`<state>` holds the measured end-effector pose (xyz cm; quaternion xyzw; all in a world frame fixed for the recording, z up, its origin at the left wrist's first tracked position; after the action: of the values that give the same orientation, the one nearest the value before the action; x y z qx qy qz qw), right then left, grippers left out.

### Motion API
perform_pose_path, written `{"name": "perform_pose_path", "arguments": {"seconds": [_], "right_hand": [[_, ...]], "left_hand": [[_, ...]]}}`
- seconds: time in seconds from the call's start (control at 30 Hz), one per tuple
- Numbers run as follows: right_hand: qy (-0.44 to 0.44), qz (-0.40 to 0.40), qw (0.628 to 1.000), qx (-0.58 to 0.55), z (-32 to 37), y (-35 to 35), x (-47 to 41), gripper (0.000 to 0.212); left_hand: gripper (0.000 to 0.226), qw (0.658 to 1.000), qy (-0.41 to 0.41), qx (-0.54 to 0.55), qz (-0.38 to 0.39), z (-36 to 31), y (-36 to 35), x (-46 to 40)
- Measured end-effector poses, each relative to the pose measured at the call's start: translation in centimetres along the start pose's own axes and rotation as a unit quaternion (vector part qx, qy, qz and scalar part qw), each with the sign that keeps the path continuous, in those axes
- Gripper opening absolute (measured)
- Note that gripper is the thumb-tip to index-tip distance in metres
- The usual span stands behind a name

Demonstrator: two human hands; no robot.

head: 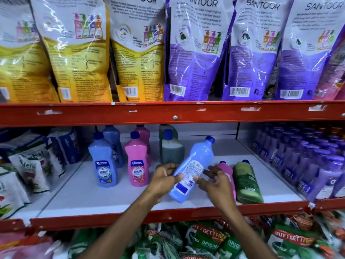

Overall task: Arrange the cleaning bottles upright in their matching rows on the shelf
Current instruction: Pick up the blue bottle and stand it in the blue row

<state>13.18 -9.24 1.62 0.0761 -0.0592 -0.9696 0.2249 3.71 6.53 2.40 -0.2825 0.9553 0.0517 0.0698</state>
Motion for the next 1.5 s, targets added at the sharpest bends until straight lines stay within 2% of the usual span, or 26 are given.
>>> {"name": "perform_pose_path", "arguments": {"seconds": [0.07, 0.17, 0.3, 0.4, 0.5, 0.53, 0.57, 0.63, 0.83, 0.9, 0.97, 1.03, 1.1, 1.2, 1.27, 1.37, 1.5], "right_hand": [[0.016, 0.053, 0.996, -0.071, 1.7, -3.0, 1.4, 0.042], [0.066, 0.066, 0.992, -0.085, 4.0, -8.0, 3.2, 0.038], [0.124, 0.084, 0.987, -0.052, 5.8, -15.5, 5.5, 0.040], [0.142, 0.093, 0.985, -0.024, 6.0, -20.8, 6.5, 0.040], [0.164, 0.092, 0.982, 0.019, 6.1, -24.9, 6.5, 0.043], [0.171, 0.089, 0.981, 0.035, 6.1, -25.9, 6.5, 0.043], [0.178, 0.086, 0.979, 0.049, 6.0, -26.7, 6.3, 0.043], [0.187, 0.074, 0.977, 0.073, 5.5, -27.8, 5.9, 0.042], [0.177, 0.044, 0.980, 0.080, 4.5, -28.4, 5.4, 0.041], [0.179, -0.003, 0.981, 0.078, 4.5, -27.8, 5.6, 0.030], [0.185, -0.013, 0.981, 0.065, 4.3, -27.9, 6.0, 0.018], [0.167, 0.023, 0.985, 0.042, 3.8, -28.3, 6.2, 0.021], [0.137, 0.116, 0.984, 0.015, 3.3, -29.1, 6.1, 0.038], [0.138, 0.228, 0.963, 0.035, 3.3, -30.0, 5.8, 0.053], [0.149, 0.224, 0.961, 0.059, 3.4, -30.0, 5.0, 0.049], [0.135, 0.204, 0.967, 0.068, 3.2, -29.7, 3.6, 0.043], [0.117, 0.208, 0.969, 0.058, 2.5, -29.3, 2.9, 0.037]], "left_hand": [[0.029, 0.999, -0.037, 0.020, 0.009, -1.2, 2.9, 2.0], [0.034, 0.996, -0.083, 0.017, -0.014, -1.9, 8.4, 4.9], [0.034, 0.988, -0.124, -0.058, -0.069, -1.1, 15.6, 7.6], [0.035, 0.983, -0.139, -0.070, -0.096, 0.1, 20.2, 8.7], [0.077, 0.978, -0.151, -0.071, -0.124, 1.0, 23.5, 9.1], [0.078, 0.977, -0.149, -0.083, -0.132, 1.4, 24.2, 9.0], [0.065, 0.976, -0.140, -0.095, -0.136, 2.1, 24.6, 8.6], [0.031, 0.977, -0.127, -0.110, -0.131, 3.3, 25.3, 7.6], [0.027, 0.977, -0.113, -0.128, -0.126, 5.5, 26.8, 6.1], [0.020, 0.982, -0.088, -0.113, -0.123, 5.5, 27.2, 6.0], [0.022, 0.984, -0.062, -0.108, -0.124, 5.6, 27.7, 6.1], [0.031, 0.986, -0.055, -0.109, -0.112, 6.0, 28.4, 6.0], [0.038, 0.986, -0.071, -0.121, -0.085, 6.1, 28.4, 5.9], [0.031, 0.975, -0.107, -0.167, -0.103, 5.5, 28.2, 5.9], [0.025, 0.971, -0.114, -0.163, -0.131, 5.2, 28.1, 6.1], [0.048, 0.964, -0.111, -0.177, -0.167, 4.6, 28.3, 6.6], [0.048, 0.962, -0.106, -0.203, -0.150, 4.8, 27.9, 6.6]]}}
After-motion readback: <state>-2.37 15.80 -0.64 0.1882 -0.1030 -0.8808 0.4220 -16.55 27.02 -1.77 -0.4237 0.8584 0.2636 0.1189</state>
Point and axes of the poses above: each hand's wrist, its own x-axis away from the middle knuckle, its own y-axis out of the back of the hand, z = x × y, the point moved 6 cm from there along -x, towards the middle knuckle, and after that the axes turned 5 degrees about -y, right-handed, at the moved point
